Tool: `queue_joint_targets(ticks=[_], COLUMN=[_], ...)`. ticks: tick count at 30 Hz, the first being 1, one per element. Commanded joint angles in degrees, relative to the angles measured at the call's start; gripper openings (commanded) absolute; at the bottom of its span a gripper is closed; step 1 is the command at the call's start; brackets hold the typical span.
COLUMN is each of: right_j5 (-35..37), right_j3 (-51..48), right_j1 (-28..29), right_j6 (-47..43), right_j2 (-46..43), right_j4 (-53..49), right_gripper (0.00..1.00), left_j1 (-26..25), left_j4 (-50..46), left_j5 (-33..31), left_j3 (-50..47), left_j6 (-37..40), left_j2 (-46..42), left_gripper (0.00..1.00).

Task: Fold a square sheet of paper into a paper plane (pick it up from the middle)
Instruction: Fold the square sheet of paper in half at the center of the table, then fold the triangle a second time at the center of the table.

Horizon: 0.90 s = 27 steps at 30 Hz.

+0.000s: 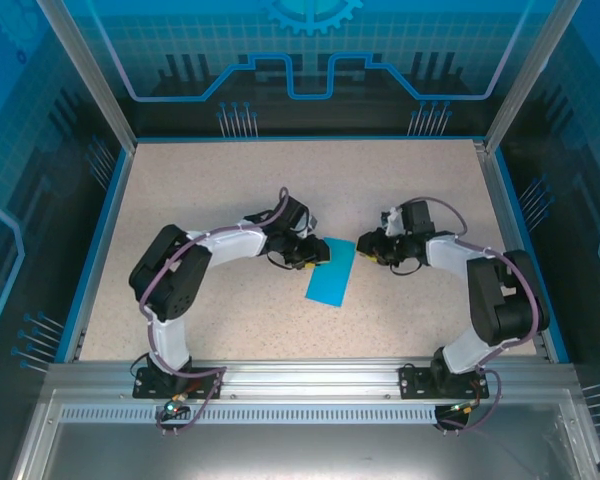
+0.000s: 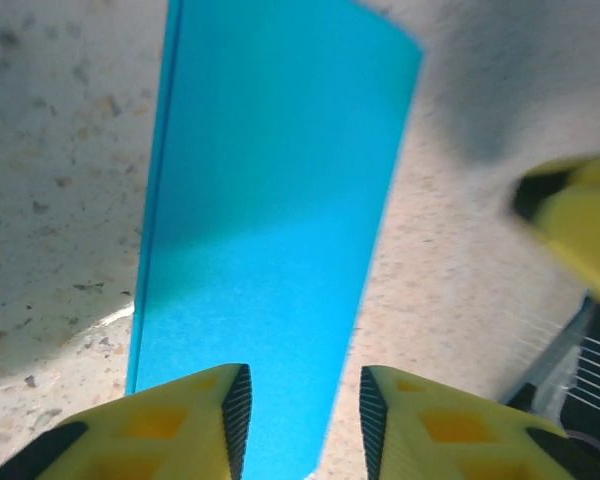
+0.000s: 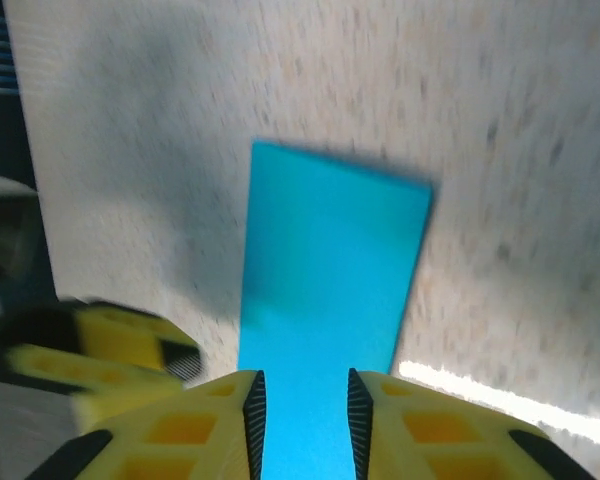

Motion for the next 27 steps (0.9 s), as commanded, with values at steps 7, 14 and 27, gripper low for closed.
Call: queue_joint_targets(ticks=[7, 14, 27], right_j5=[9.48, 8.85, 7.04], right_j3=[-7.76, -7.97, -6.12], right_j1=[10.45, 12.11, 12.59], right_j6=[8.84, 10.55, 10.23], right_j2=[-7.31, -5.84, -1.7], right_j4=[0.51, 3.39, 5.11], right_gripper=[0.42, 0.43, 0.44], left_j1=[5.4, 5.44, 4.83], left_j4=[3.16, 2.28, 2.15], left_j5=[9.63, 9.94, 9.68], left_j3=[-1.95, -1.15, -2.29], left_j6=[-0.59, 0.19, -0.05], left_j2=[0.28, 2.35, 2.89], left_gripper=[0.5, 0.53, 0.54])
